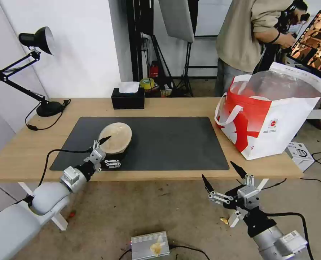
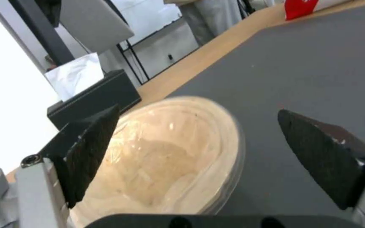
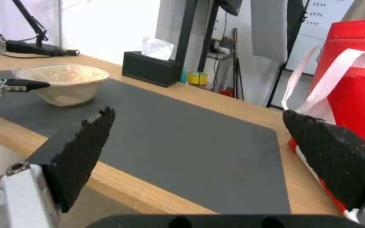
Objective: Pick up the trash from the table and place it into the takeout bag.
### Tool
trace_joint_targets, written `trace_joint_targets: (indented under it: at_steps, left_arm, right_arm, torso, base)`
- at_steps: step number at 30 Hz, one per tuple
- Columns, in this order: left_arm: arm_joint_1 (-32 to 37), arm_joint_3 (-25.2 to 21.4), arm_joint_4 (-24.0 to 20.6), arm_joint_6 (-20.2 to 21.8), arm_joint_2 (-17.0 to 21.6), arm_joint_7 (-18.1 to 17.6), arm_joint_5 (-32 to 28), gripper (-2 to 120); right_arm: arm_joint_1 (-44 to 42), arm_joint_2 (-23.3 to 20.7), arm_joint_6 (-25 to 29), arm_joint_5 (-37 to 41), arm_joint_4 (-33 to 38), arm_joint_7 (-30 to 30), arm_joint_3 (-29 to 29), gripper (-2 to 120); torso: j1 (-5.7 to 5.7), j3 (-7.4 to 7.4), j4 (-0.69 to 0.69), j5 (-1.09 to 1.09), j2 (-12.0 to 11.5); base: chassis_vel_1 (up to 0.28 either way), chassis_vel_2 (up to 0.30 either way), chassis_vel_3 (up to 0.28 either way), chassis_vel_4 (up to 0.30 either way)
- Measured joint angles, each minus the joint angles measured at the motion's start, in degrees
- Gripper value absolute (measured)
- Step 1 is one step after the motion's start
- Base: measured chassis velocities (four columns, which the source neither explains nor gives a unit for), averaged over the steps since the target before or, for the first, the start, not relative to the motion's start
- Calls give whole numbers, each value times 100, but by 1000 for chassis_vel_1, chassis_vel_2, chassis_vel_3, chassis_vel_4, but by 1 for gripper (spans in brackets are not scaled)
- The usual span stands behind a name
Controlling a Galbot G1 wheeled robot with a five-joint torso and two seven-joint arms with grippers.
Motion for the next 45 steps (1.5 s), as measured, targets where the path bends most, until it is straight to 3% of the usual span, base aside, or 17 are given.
trace_joint_targets:
  at_steps: [17, 34, 45]
  left_arm:
    - [-517, 430, 510, -10, -46, 169, 0, 100]
    - [-698, 643, 712, -39, -41, 206, 74, 100]
    - [-1175, 1043, 1037, -70, -145, 213, 107, 100]
  right_arm:
    - [0, 0, 0, 0, 0, 0, 0, 100]
    - [0, 0, 0, 0, 0, 0, 0, 100]
    - [0, 0, 0, 0, 0, 0, 0, 100]
  torso:
    - [0, 0, 0, 0, 0]
    - [0, 0, 0, 0, 0]
    - [0, 0, 0, 0, 0]
  base:
    - [0, 0, 0, 0]
    - [0, 0, 0, 0]
    - [0, 0, 0, 0]
